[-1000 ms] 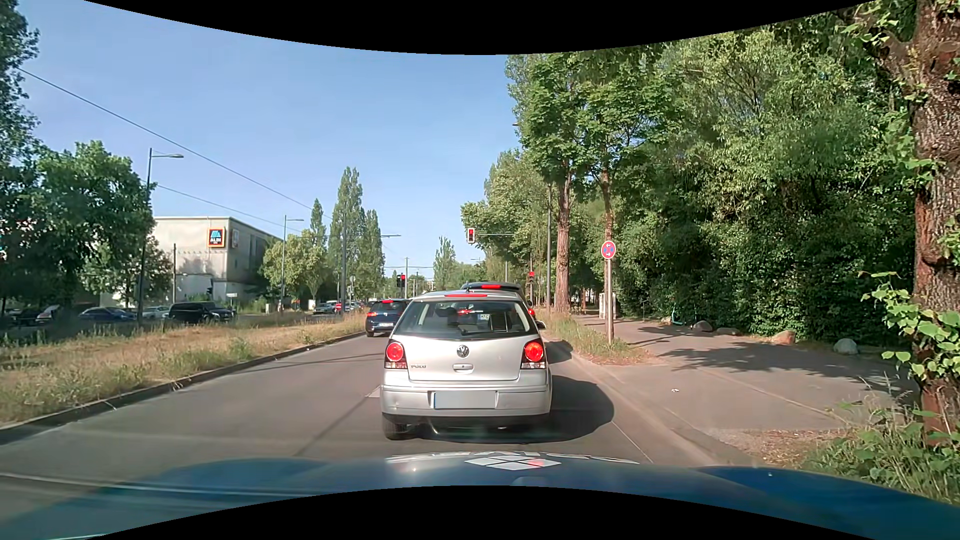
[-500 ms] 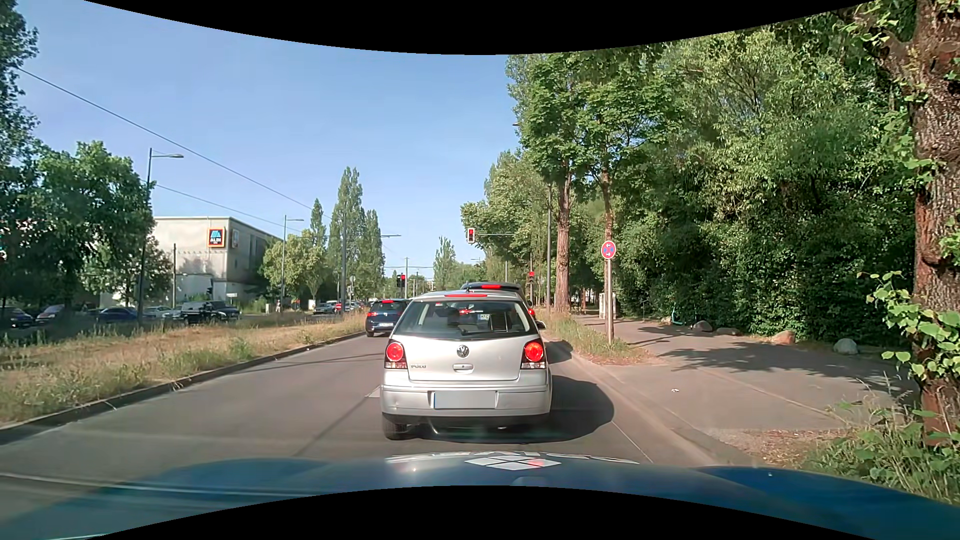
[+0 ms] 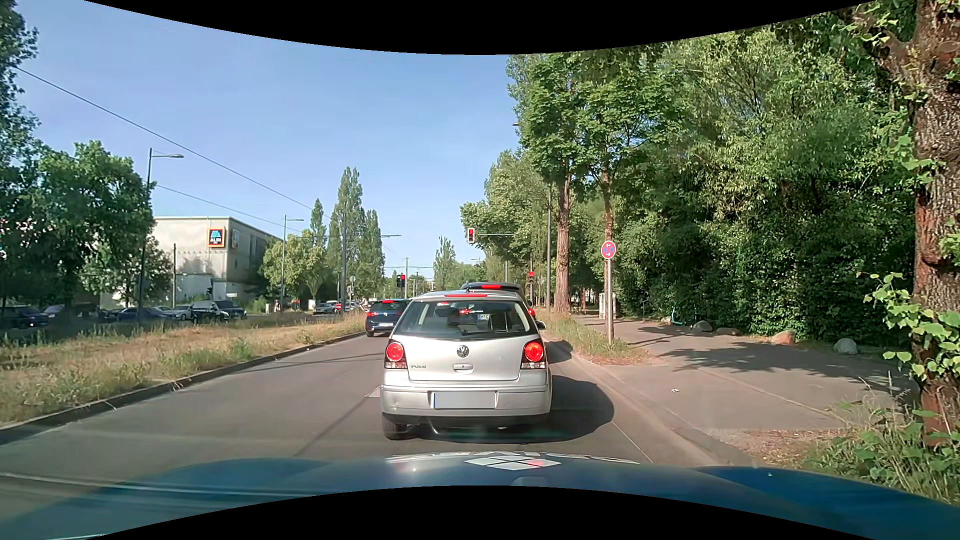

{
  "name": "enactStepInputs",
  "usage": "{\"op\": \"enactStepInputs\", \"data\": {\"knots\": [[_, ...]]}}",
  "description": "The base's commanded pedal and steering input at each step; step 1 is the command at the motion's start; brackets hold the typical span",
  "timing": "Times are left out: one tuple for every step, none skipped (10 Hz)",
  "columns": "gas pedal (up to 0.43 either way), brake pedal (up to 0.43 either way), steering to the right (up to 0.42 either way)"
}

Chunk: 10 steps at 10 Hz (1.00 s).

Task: Follow the waypoints while adhering to traffic rules and regulations

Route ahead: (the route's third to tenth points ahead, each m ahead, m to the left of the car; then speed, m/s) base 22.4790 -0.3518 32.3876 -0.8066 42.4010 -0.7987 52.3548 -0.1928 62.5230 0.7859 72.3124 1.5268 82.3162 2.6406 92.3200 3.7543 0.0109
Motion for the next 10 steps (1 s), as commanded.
{"op": "enactStepInputs", "data": {"knots": [[0.0,0.238,-0.007],[0.0,0.244,-0.007],[0.0,0.244,-0.007],[0.0,0.244,-0.007],[0.0,0.244,-0.007],[0.0,0.25,-0.007],[0.0,0.25,-0.007],[0.0,0.25,-0.007],[0.0,0.25,-0.007],[0.0,0.25,-0.007]]}}
